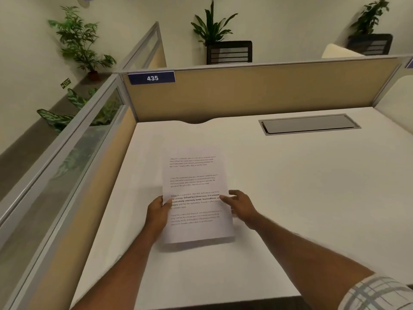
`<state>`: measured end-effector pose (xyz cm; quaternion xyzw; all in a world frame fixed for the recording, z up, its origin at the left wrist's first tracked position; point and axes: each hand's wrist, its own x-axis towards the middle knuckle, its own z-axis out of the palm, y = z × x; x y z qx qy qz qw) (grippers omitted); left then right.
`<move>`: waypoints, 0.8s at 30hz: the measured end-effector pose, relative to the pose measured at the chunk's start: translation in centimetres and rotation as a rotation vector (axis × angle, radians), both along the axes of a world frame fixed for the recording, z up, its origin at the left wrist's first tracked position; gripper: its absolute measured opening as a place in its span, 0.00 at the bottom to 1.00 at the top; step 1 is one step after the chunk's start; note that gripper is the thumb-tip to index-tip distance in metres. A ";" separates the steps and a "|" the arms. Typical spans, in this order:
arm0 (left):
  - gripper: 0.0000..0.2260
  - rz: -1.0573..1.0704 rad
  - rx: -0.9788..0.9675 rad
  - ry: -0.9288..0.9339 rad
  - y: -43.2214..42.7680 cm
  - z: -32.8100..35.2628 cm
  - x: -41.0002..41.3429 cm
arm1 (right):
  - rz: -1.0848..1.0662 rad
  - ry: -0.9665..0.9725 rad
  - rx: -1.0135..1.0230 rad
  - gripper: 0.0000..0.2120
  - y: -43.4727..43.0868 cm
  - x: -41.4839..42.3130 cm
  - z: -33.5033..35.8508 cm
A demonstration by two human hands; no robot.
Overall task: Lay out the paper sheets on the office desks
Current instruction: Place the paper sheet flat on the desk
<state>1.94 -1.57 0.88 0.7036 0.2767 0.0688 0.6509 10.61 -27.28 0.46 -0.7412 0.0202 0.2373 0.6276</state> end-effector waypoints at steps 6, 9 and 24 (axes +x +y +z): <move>0.07 -0.045 -0.079 -0.057 -4.3 0.4 2.2 | -0.158 -0.144 0.004 0.03 -3.6 -0.2 0.6; 0.06 -0.099 -0.075 -0.044 -6.3 0.0 2.9 | -0.225 -0.198 -0.048 0.05 -6.0 -0.1 0.8; 0.23 -0.283 0.150 0.016 -21.9 -1.2 7.5 | -0.390 -0.178 -0.120 0.06 -24.0 3.1 0.2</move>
